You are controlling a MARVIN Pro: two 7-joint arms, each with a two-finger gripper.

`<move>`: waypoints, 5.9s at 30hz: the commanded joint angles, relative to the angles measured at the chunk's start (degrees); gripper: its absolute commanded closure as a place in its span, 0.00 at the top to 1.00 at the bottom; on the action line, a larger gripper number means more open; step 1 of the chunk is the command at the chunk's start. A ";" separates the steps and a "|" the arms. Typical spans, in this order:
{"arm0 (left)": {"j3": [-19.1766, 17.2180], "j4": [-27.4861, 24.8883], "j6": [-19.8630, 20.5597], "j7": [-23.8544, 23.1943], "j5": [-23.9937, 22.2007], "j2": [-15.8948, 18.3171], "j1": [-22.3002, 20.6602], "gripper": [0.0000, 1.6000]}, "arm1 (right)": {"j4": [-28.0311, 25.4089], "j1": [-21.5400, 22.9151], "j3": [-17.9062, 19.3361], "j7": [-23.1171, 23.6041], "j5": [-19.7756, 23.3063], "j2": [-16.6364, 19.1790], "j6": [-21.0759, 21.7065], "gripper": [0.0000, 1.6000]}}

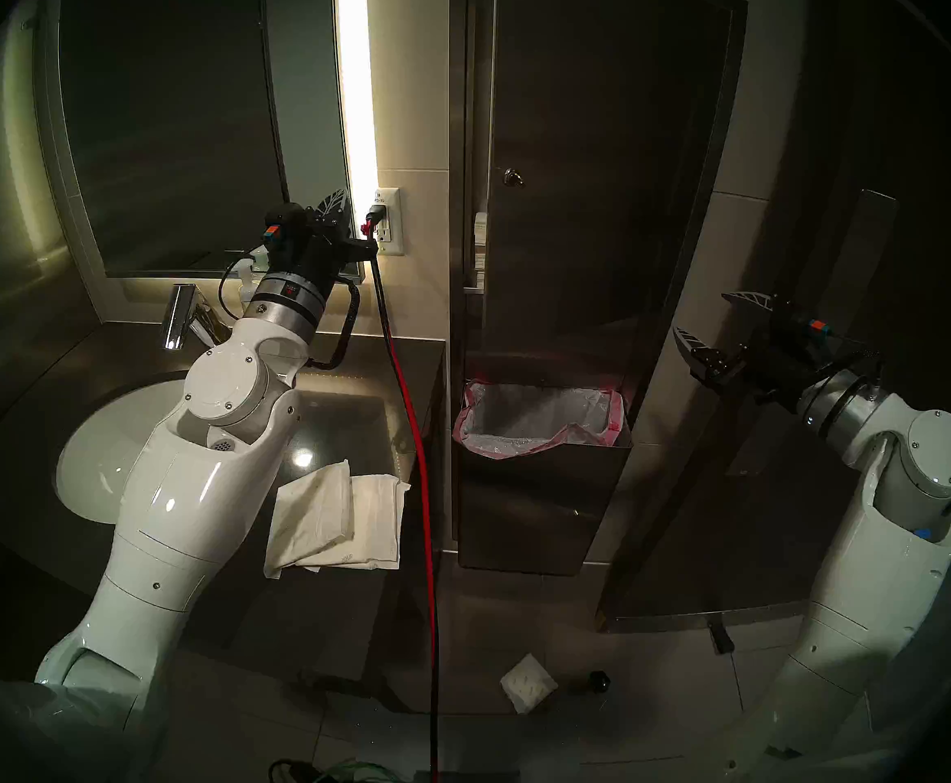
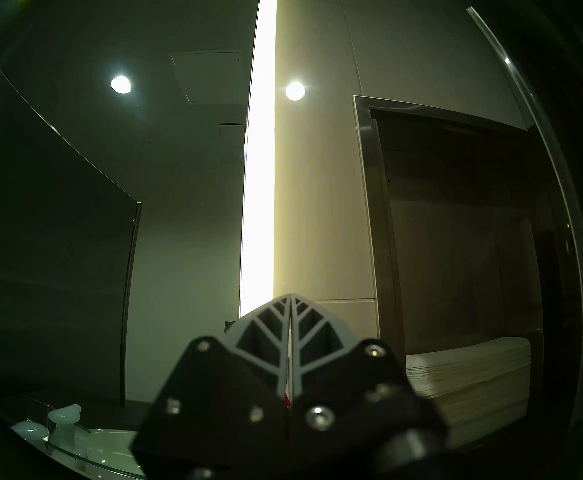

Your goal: Twist key and open towel dispenser

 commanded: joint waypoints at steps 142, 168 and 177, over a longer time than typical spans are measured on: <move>18.46 1.55 5.72 -31.91 -15.35 -5.27 -10.67 0.00 | 0.53 -0.84 1.57 -0.79 0.76 -0.16 -0.91 0.00; 22.68 0.56 6.24 -30.96 -16.27 -9.25 -10.90 0.00 | 8.23 -7.00 4.48 -0.85 -6.17 1.21 -5.52 0.00; 23.96 0.00 6.25 -30.82 -16.74 -10.25 -10.97 0.00 | 8.77 -7.46 4.48 1.27 -6.95 1.71 -4.64 0.00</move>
